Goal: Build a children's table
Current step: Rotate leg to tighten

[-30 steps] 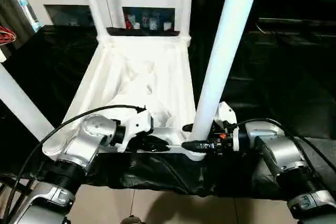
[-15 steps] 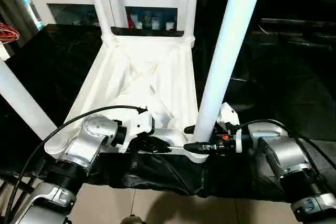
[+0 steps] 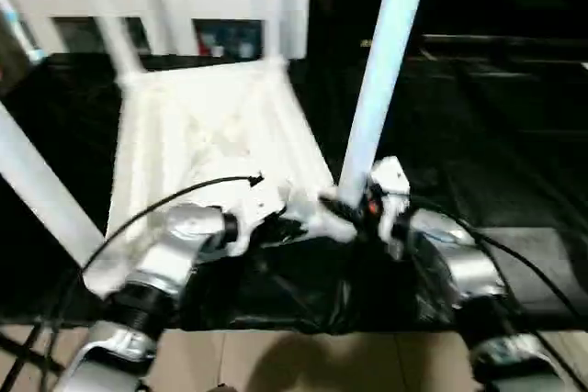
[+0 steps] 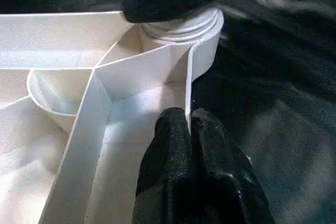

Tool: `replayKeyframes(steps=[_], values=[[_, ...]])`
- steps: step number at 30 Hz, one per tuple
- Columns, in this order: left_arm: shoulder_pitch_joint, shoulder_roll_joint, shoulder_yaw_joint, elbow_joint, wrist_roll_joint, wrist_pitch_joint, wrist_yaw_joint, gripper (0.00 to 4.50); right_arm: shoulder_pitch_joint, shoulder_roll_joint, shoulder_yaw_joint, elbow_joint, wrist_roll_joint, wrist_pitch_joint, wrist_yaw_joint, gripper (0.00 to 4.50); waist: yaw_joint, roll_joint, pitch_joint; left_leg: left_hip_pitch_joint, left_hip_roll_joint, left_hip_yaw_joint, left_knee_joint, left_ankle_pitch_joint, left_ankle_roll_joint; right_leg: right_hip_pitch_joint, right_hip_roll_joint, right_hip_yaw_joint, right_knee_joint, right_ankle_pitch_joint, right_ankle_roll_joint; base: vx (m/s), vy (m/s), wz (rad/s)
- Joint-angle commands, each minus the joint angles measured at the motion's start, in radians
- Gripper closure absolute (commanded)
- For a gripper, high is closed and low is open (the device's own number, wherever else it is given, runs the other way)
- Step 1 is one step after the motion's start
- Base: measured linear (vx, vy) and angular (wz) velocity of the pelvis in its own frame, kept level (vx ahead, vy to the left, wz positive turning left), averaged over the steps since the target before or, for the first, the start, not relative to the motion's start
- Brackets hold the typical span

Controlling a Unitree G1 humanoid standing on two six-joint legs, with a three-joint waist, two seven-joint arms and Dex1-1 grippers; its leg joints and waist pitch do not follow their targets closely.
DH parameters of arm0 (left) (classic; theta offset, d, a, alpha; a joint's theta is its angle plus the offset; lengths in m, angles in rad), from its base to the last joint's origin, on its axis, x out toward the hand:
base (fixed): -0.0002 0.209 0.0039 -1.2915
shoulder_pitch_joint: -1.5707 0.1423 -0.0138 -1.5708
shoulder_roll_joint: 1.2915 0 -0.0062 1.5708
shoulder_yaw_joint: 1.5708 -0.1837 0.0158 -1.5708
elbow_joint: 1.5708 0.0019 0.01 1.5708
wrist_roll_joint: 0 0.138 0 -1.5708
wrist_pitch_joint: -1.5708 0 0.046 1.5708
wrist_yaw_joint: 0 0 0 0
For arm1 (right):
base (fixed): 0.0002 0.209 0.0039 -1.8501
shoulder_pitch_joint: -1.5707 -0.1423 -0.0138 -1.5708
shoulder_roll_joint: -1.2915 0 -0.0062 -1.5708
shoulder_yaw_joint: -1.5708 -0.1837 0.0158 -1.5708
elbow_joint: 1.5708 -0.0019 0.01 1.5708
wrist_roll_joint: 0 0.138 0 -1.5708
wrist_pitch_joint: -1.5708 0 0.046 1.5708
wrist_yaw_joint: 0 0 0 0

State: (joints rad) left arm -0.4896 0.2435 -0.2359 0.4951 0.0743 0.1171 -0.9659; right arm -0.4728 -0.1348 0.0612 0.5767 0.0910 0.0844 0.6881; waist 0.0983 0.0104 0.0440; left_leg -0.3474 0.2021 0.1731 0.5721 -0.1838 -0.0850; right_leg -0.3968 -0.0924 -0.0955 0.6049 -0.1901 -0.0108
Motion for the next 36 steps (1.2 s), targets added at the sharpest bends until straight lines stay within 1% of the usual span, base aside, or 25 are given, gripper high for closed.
replayKeyframes(steps=[1,2,3,4,6,7,8,9,10,11,12,13,15,16,19,22,24,26,28,30,31,32,33,34,36], values=[[-0.052,-0.081,-0.034,0.002,-0.010,0.007,0.068,4.50,0.013,0.102,0.069,0.114,-0.018,0.062,-0.068,2.52,0.003,-0.002,-0.034,0.001,0.024,-0.019,-0.085,-0.352,0.000,0.029,-0.068,0.049,-0.117,-0.554,-0.078,0.000,0.000,0.00],[-0.063,-0.106,-0.038,0.011,-0.003,0.016,0.099,4.50,-0.008,0.129,0.055,0.150,-0.026,0.060,-0.143,2.52,0.001,0.004,-0.035,0.003,0.025,-0.019,-0.085,-0.354,-0.001,0.028,-0.067,0.050,-0.115,-0.539,-0.086,0.000,0.000,0.00],[-0.071,-0.128,-0.039,0.016,0.004,0.023,0.122,4.50,-0.026,0.149,0.043,0.179,-0.035,0.059,-0.197,2.52,-0.003,0.002,-0.036,0.000,0.025,-0.020,-0.086,-0.351,-0.004,0.030,-0.066,0.049,-0.113,-0.515,-0.095,0.000,0.000,0.00],[-0.078,-0.145,-0.041,0.020,0.011,0.024,0.142,4.50,-0.037,0.162,0.037,0.196,-0.038,0.053,-0.218,2.52,-0.003,0.003,-0.037,0.000,0.026,-0.019,-0.087,-0.345,-0.005,0.032,-0.066,0.049,-0.112,-0.492,-0.101,0.000,0.000,0.00],[-0.087,-0.168,-0.050,0.023,0.021,0.020,0.159,4.50,-0.046,0.169,0.046,0.204,-0.053,0.019,-0.217,2.52,-0.003,0.001,-0.039,-0.001,0.027,-0.017,-0.086,-0.336,0.002,0.034,-0.066,0.051,-0.109,-0.448,-0.113,0.000,0.000,0.00],[-0.089,-0.173,-0.054,0.023,0.023,0.015,0.161,4.50,-0.046,0.170,0.049,0.202,-0.053,0.009,-0.205,2.52,-0.001,0.007,-0.040,-0.001,0.027,-0.016,-0.085,-0.334,0.005,0.034,-0.066,0.052,-0.108,-0.436,-0.117,0.000,0.000,0.00],[-0.089,-0.177,-0.055,0.022,0.026,0.013,0.163,4.50,-0.048,0.173,0.049,0.205,-0.055,0.001,-0.202,2.17,0.000,0.003,-0.041,-0.002,0.027,-0.014,-0.085,-0.322,0.011,0.035,-0.065,0.053,-0.105,-0.400,-0.126,0.000,0.000,0.00],[-0.091,-0.175,-0.060,0.025,0.029,-0.008,0.154,4.50,-0.037,0.169,0.049,0.186,-0.045,0.005,-0.160,1.97,0.000,0.004,-0.043,-0.005,0.027,-0.013,-0.085,-0.309,0.018,0.038,-0.064,0.054,-0.102,-0.370,-0.135,0.000,0.000,0.00],[-0.091,-0.175,-0.060,0.025,0.029,-0.008,0.154,4.50,-0.037,0.169,0.049,0.186,-0.045,0.005,-0.160,1.83,0.001,0.004,-0.043,-0.005,0.027,-0.013,-0.084,-0.302,0.021,0.039,-0.064,0.054,-0.100,-0.355,-0.139,0.000,0.000,0.00],[-0.091,-0.170,-0.062,0.027,0.029,-0.016,0.147,4.50,-0.031,0.165,0.049,0.175,-0.042,0.007,-0.143,1.81,0.002,0.004,-0.045,-0.004,0.027,-0.011,-0.083,-0.293,0.027,0.039,-0.063,0.055,-0.098,-0.332,-0.147,0.000,0.000,0.00],[-0.090,-0.162,-0.062,0.028,0.027,-0.021,0.138,4.50,-0.025,0.158,0.051,0.165,-0.041,0.008,-0.129,1.81,0.003,0.009,-0.047,-0.004,0.027,-0.010,-0.081,-0.284,0.031,0.042,-0.063,0.055,-0.095,-0.316,-0.153,0.000,0.000,0.00],[-0.084,-0.132,-0.058,0.026,0.015,-0.029,0.095,4.50,-0.009,0.122,0.067,0.136,-0.047,-0.004,-0.083,1.74,0.005,0.005,-0.048,-0.008,0.026,-0.009,-0.081,-0.266,0.039,0.046,-0.063,0.054,-0.095,-0.298,-0.152,0.000,0.000,0.00],[-0.083,-0.125,-0.056,0.025,0.012,-0.030,0.084,4.50,-0.004,0.106,0.074,0.127,-0.052,-0.008,-0.068,1.42,0.009,0.004,-0.051,-0.010,0.026,-0.008,-0.079,-0.233,0.049,0.050,-0.062,0.054,-0.090,-0.258,-0.159,0.000,0.000,0.00],[-0.080,-0.116,-0.055,0.022,0.008,-0.034,0.066,4.50,-0.003,0.094,0.080,0.126,-0.055,-0.015,-0.051,1.37,0.010,0.006,-0.053,-0.011,0.026,-0.008,-0.077,-0.216,0.054,0.051,-0.063,0.054,-0.087,-0.234,-0.168,0.000,0.000,0.00],[-0.070,-0.087,-0.052,0.009,-0.009,-0.039,0.004,4.50,0.007,0.046,0.099,0.109,-0.054,-0.029,0.041,1.37,0.012,0.008,-0.058,-0.011,0.026,-0.007,-0.074,-0.184,0.060,0.054,-0.062,0.052,-0.082,-0.190,-0.184,0.000,0.000,0.00],[-0.058,-0.054,-0.054,-0.009,-0.023,-0.045,-0.062,4.50,0.019,-0.011,0.115,0.082,-0.042,-0.040,0.154,1.37,0.021,0.008,-0.062,-0.011,0.028,-0.004,-0.067,-0.153,0.084,0.057,-0.060,0.050,-0.073,-0.115,-0.209,0.000,0.000,0.00],[-0.054,-0.043,-0.056,-0.014,-0.026,-0.048,-0.083,4.50,0.025,-0.029,0.117,0.068,-0.035,-0.039,0.193,1.37,0.025,0.008,-0.061,-0.011,0.030,-0.003,-0.067,-0.147,0.089,0.057,-0.059,0.049,-0.070,-0.098,-0.219,0.000,0.000,0.00],[-0.050,-0.020,-0.059,-0.011,-0.025,-0.073,-0.120,4.50,0.049,-0.075,0.136,0.016,-0.024,-0.043,0.306,1.37,0.031,0.009,-0.061,-0.011,0.032,-0.003,-0.066,-0.160,0.095,0.057,-0.060,0.049,-0.072,-0.110,-0.219,0.000,0.000,0.00],[-0.050,-0.014,-0.058,-0.009,-0.024,-0.080,-0.129,4.50,0.056,-0.088,0.142,0.002,-0.023,-0.046,0.335,1.37,0.041,0.010,-0.061,-0.009,0.034,-0.003,-0.066,-0.169,0.092,0.055,-0.061,0.050,-0.073,-0.131,-0.214,0.000,0.000,0.00],[-0.045,0.015,-0.058,-0.016,-0.046,-0.086,-0.194,4.50,0.078,-0.140,0.161,-0.056,0.018,-0.026,0.467,1.37,0.051,0.009,-0.060,-0.004,0.035,-0.002,-0.068,-0.186,0.082,0.053,-0.062,0.050,-0.075,-0.157,-0.213,0.000,0.000,0.00],[-0.045,0.018,-0.059,-0.017,-0.048,-0.087,-0.200,4.50,0.079,-0.145,0.163,-0.060,0.022,-0.024,0.479,1.37,0.053,0.005,-0.060,-0.003,0.035,-0.002,-0.068,-0.190,0.083,0.054,-0.061,0.051,-0.076,-0.161,-0.212,0.000,0.000,0.00],[-0.044,0.029,-0.059,-0.018,-0.060,-0.091,-0.228,4.50,0.083,-0.163,0.169,-0.077,0.037,-0.018,0.526,1.37,0.056,0.007,-0.060,-0.004,0.037,-0.003,-0.069,-0.192,0.083,0.053,-0.062,0.052,-0.073,-0.159,-0.214,0.000,0.000,0.00],[-0.046,0.046,-0.058,-0.016,-0.074,-0.098,-0.265,4.50,0.087,-0.192,0.184,-0.104,0.055,0.002,0.595,1.37,0.059,0.006,-0.063,-0.004,0.036,-0.003,-0.066,-0.188,0.086,0.054,-0.062,0.051,-0.071,-0.152,-0.216,0.000,0.000,0.00],[-0.046,0.046,-0.058,-0.016,-0.074,-0.098,-0.265,4.50,0.087,-0.192,0.184,-0.104,0.055,0.002,0.595,1.37,0.061,0.006,-0.062,-0.004,0.036,-0.003,-0.066,-0.186,0.089,0.054,-0.060,0.051,-0.071,-0.147,-0.216,0.000,0.000,0.00],[-0.046,0.061,-0.055,-0.016,-0.088,-0.101,-0.301,4.50,0.093,-0.220,0.204,-0.131,0.062,0.024,0.650,1.37,0.067,0.006,-0.063,-0.005,0.036,-0.002,-0.063,-0.174,0.093,0.053,-0.061,0.051,-0.069,-0.130,-0.222,0.000,0.000,0.00]])
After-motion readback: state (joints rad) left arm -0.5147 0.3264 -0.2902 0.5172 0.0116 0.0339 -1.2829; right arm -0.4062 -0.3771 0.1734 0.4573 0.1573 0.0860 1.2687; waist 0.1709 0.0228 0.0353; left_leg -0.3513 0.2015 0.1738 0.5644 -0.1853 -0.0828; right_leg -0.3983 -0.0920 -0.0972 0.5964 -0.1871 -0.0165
